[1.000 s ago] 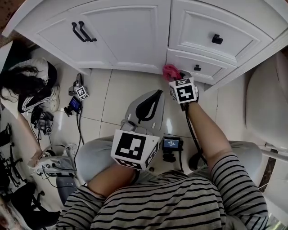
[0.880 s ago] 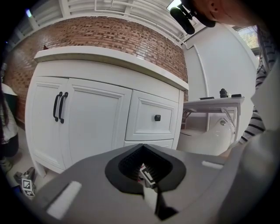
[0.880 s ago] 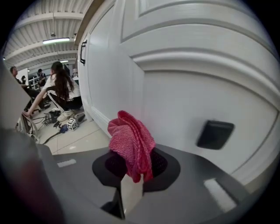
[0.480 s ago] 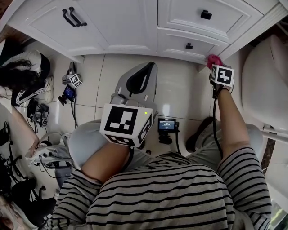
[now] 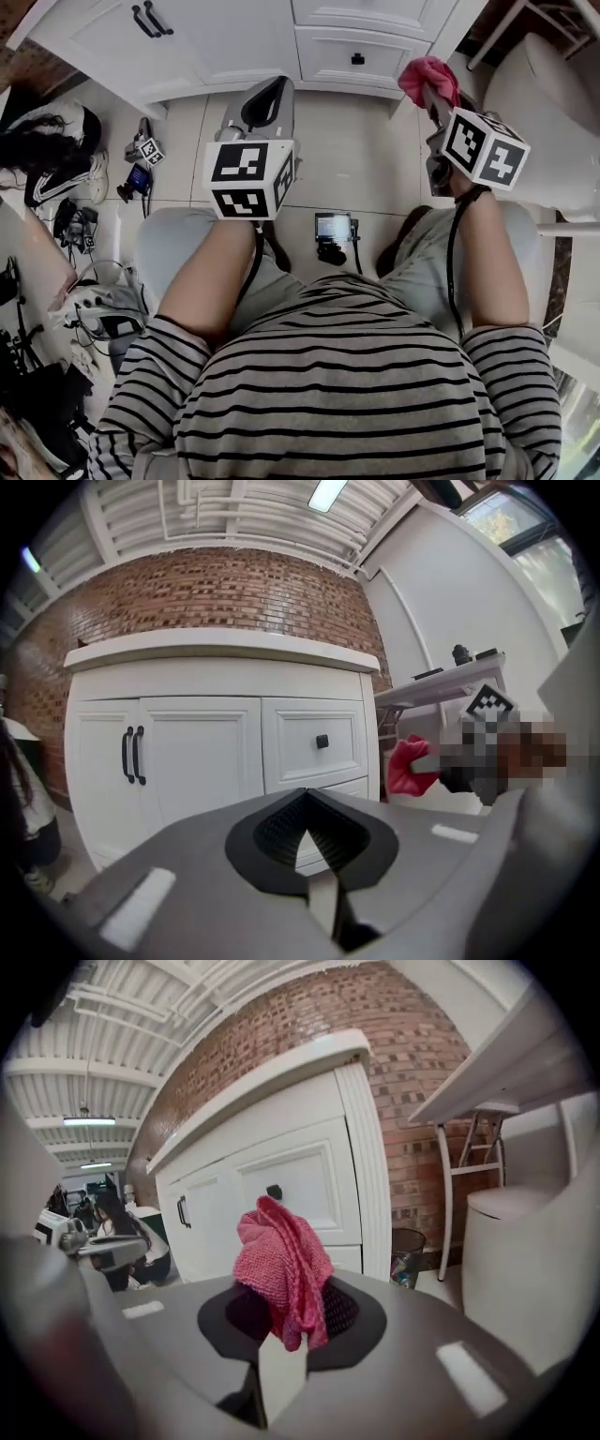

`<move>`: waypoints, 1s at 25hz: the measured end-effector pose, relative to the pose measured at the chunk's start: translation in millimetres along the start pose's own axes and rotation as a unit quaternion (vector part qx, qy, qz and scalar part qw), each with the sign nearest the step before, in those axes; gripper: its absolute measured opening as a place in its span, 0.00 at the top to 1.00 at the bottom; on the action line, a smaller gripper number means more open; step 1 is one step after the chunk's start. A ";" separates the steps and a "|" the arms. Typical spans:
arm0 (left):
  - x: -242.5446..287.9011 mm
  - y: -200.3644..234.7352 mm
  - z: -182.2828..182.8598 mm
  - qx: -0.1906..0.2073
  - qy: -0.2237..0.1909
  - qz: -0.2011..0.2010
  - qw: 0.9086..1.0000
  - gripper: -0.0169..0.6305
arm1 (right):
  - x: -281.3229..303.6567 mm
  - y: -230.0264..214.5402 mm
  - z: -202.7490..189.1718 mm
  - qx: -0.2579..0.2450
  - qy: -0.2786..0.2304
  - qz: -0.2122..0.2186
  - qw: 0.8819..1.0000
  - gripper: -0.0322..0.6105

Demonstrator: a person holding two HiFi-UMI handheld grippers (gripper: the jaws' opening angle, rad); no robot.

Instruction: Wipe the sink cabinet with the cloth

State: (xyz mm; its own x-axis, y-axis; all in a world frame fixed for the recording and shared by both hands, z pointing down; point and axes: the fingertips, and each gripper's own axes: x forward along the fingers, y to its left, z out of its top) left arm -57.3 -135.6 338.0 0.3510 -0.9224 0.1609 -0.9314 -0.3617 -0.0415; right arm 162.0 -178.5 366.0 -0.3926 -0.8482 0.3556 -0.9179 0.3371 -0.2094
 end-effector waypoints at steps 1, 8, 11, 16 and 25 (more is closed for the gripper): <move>-2.2 -1.0 0.7 0.004 -0.002 0.002 1.000 0.97 | -10.0 1.3 0.0 0.005 -0.015 -0.002 1.000 0.84; -12.9 -22.7 2.5 0.023 -0.011 -0.002 1.000 0.97 | -39.8 -8.2 -26.1 0.015 -0.039 -0.014 0.999 0.84; -7.3 -25.1 1.0 0.011 -0.013 -0.011 1.000 0.97 | -34.0 -15.0 -36.8 0.011 -0.030 -0.021 0.999 0.84; -12.4 -26.6 4.3 0.009 -0.011 -0.015 1.000 0.97 | -43.7 -13.1 -35.1 0.012 -0.030 -0.026 0.999 0.84; 3.4 -16.3 -4.7 -0.004 -0.007 -0.008 1.000 0.97 | -28.4 -19.1 -39.1 0.012 -0.030 -0.021 0.999 0.84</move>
State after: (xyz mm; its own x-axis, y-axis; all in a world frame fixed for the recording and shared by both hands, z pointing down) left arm -41.4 -132.2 343.9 0.3680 -0.9179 0.1483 -0.9260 -0.3762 -0.0304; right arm 188.4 -144.9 395.5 -0.3481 -0.8850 0.3091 -0.9318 0.2905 -0.2177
